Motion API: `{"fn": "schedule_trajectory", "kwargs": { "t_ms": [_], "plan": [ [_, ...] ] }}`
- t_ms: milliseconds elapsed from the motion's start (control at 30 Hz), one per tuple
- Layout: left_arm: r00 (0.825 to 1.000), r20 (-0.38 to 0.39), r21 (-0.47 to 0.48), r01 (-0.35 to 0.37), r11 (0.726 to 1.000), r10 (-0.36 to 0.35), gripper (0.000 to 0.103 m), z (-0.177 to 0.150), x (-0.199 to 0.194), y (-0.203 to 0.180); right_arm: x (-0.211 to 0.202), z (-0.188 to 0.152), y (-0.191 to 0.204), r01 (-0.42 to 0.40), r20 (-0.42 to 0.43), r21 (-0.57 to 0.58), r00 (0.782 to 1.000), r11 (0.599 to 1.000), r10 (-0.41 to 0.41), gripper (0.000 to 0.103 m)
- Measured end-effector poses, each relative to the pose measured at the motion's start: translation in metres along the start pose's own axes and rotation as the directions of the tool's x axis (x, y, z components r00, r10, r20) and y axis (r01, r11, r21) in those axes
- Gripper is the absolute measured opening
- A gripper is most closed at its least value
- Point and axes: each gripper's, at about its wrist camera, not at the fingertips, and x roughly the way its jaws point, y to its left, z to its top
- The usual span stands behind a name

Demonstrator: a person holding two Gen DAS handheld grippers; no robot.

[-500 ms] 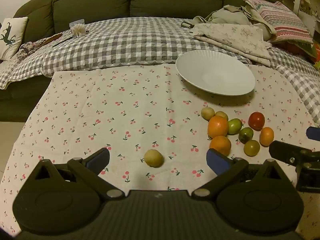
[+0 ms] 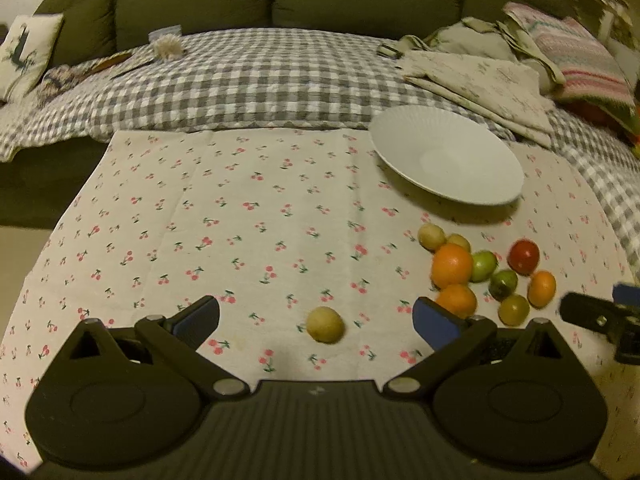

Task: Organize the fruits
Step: 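Grasp the pale yellow fruit with the left tool while the right grasps a small orange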

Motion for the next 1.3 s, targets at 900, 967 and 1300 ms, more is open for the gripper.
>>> {"fn": "schedule_trajectory", "kwargs": {
  "t_ms": [900,967,1300],
  "plan": [
    [0.984,-0.172,-0.065,0.039,0.997,-0.05,0.061,-0.013,0.071,0.01,0.054,0.007,-0.054,0.034,-0.111,0.237,0.994,0.971,-0.008,0.084],
    [0.984,-0.172,-0.067,0.04,0.997,-0.051,0.058,-0.013,0.072,0.011,0.058,0.007,-0.053,0.032,-0.117,0.23,0.993,0.973,-0.005,0.081],
    [0.987,-0.137,-0.048,0.08,0.996,-0.086,0.025,-0.009,0.069,0.009,0.079,0.009,-0.047,0.033,-0.164,0.178,0.986,0.984,-0.004,0.03]
  ]
}}
